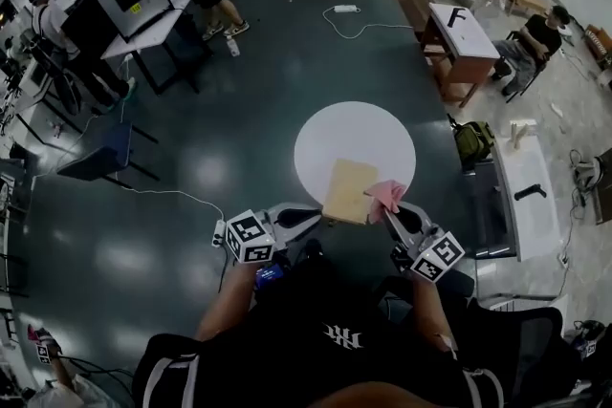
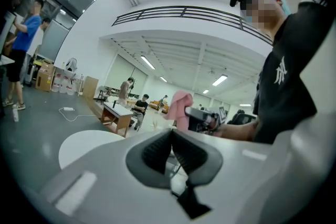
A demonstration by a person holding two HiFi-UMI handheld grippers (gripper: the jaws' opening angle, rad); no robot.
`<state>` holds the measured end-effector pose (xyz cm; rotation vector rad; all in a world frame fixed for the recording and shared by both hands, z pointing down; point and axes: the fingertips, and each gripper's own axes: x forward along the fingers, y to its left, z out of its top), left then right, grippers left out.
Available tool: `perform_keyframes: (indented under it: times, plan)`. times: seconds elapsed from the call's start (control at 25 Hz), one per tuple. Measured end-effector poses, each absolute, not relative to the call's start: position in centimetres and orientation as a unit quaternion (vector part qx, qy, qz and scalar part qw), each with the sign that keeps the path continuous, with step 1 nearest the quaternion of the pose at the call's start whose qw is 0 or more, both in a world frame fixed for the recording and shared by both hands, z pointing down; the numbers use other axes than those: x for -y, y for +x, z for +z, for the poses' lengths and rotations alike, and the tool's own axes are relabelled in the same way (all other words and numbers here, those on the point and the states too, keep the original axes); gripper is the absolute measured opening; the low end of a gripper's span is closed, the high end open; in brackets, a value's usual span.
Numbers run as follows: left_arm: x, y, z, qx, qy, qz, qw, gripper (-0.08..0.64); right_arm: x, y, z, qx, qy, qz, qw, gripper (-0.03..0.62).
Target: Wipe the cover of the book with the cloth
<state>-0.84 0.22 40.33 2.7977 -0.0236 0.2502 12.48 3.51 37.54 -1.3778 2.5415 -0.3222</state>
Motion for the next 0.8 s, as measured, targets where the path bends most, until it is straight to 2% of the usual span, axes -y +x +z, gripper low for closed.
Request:
perform_keyframes:
  times: [0.32, 0.52, 0.8]
  plan:
    - [6.4, -0.2, 45.9, 0.018, 0.970, 0.112, 0.213, 0.005, 4.0, 14.2, 40.9, -0.859, -0.483, -0.146, 0.085, 0.025]
    - [12.5, -0.9, 47.6, 0.026, 0.968, 0.146, 0.202, 0.005, 11.2, 13.1, 40.9, -0.866, -0.474, -0.151, 0.054, 0.025]
    - [16.9, -2.0, 50.2, 0.038, 0.959, 0.148, 0.237, 0.038, 17.5, 10.6, 43.2, -0.875, -0.455, -0.165, -0.010, 0.025]
